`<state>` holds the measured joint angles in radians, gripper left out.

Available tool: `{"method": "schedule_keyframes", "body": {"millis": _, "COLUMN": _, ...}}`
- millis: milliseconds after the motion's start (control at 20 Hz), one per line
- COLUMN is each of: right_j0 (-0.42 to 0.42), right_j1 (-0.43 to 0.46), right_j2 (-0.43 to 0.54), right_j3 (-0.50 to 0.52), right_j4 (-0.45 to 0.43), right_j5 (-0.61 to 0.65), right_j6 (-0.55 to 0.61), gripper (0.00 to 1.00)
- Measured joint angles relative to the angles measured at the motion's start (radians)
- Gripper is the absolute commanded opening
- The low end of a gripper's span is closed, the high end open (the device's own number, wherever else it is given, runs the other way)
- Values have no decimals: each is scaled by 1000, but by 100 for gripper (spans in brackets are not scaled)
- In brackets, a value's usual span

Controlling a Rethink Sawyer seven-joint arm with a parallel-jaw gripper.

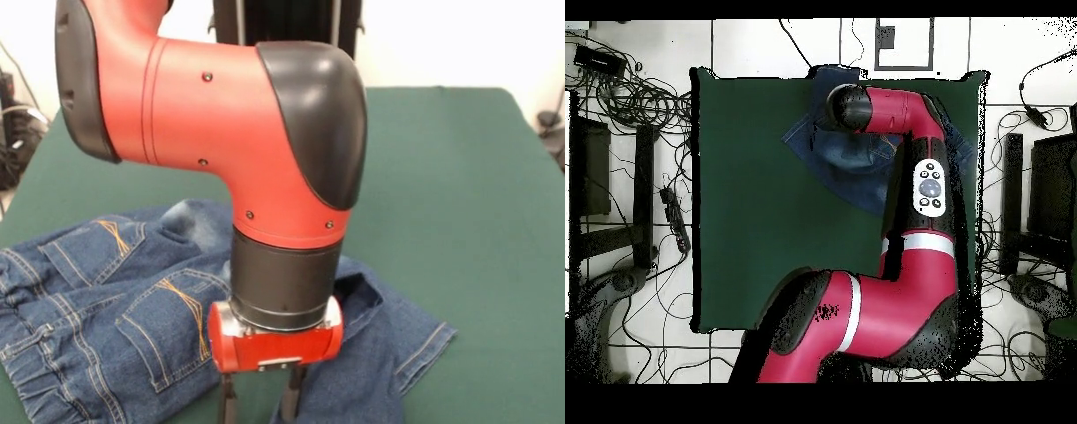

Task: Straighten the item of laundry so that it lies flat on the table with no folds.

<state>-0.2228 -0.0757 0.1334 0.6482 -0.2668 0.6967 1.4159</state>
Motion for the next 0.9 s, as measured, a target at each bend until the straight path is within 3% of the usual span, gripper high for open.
{"method": "schedule_keyframes", "body": {"millis": 900, "right_j0": -2, "right_j1": -35, "right_j2": -39, "right_j3": -12, "right_j4": 1, "right_j5": 0, "right_j6": 0, "gripper": 100}}
